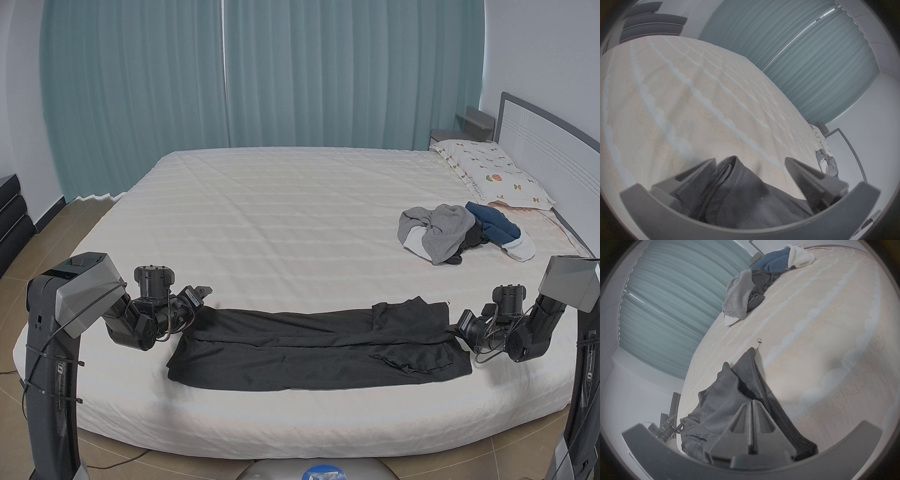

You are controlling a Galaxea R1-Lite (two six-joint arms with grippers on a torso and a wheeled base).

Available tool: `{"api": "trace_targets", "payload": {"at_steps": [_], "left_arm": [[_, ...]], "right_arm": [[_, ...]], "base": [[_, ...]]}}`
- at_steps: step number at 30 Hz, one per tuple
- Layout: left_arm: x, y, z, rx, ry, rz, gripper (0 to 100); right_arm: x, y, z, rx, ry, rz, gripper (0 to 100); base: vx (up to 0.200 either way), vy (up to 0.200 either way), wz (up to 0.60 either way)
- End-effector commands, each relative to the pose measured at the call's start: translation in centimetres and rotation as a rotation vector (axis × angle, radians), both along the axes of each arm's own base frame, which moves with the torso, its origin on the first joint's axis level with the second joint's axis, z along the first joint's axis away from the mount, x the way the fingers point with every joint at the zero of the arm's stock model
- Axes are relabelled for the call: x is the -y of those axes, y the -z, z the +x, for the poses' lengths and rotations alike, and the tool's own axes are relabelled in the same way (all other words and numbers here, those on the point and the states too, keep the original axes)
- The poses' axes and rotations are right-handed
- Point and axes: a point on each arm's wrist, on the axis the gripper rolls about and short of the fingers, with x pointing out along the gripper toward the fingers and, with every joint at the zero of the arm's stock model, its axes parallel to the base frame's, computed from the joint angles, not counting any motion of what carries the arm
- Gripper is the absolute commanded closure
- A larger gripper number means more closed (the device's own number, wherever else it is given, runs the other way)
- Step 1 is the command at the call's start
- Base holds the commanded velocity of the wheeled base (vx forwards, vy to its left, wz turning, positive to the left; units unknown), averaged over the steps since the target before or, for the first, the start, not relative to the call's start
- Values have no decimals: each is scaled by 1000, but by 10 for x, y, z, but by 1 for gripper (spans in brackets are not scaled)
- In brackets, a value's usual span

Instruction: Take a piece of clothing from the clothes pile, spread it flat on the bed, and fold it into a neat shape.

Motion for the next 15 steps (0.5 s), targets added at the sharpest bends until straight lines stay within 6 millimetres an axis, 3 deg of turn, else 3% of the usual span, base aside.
{"api": "trace_targets", "payload": {"at_steps": [1,15], "left_arm": [[1,0,1,5,0,0,100],[-22,-4,5,35,-135,36,100]], "right_arm": [[0,0,0,1,0,0,100],[-1,-3,-4,15,10,18,100]], "base": [[0,0,0],[0,0,0]]}}
